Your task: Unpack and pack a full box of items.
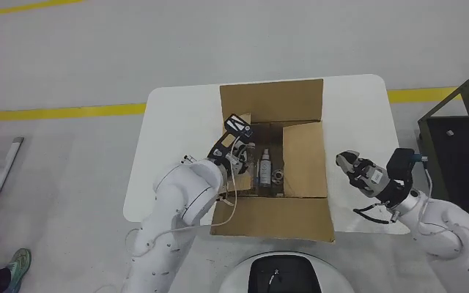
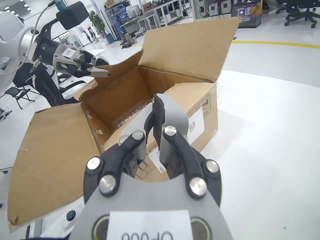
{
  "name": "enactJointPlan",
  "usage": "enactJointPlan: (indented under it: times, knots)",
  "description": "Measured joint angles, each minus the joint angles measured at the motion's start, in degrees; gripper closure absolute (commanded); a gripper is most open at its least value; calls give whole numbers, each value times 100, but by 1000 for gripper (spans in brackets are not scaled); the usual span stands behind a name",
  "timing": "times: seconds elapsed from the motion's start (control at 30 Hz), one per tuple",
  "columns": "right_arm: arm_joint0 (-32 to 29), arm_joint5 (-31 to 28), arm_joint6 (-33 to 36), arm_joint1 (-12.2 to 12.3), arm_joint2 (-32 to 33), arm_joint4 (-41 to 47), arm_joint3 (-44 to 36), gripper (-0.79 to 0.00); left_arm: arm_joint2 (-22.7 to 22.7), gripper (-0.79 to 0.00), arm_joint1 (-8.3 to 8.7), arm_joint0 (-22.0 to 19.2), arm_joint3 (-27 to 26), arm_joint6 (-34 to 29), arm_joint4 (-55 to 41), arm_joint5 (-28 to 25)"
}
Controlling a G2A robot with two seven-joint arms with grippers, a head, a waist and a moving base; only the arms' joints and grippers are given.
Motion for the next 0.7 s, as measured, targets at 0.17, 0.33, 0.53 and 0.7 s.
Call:
enactJointPlan:
  times: [0.17,0.33,0.53,0.7]
  knots:
    - [73,-501,567,44,38,297,-137,0,-215,-696,18,93,-154,-32,-491,135]
    - [296,-749,1452,77,-221,485,-13,0,-329,-785,46,127,-164,65,-599,86]
    - [457,-636,1762,71,-420,559,131,0,-462,-785,93,143,-170,102,-436,47]
    - [510,-627,1792,74,-444,553,187,0,-551,-785,171,140,-249,117,444,-236]
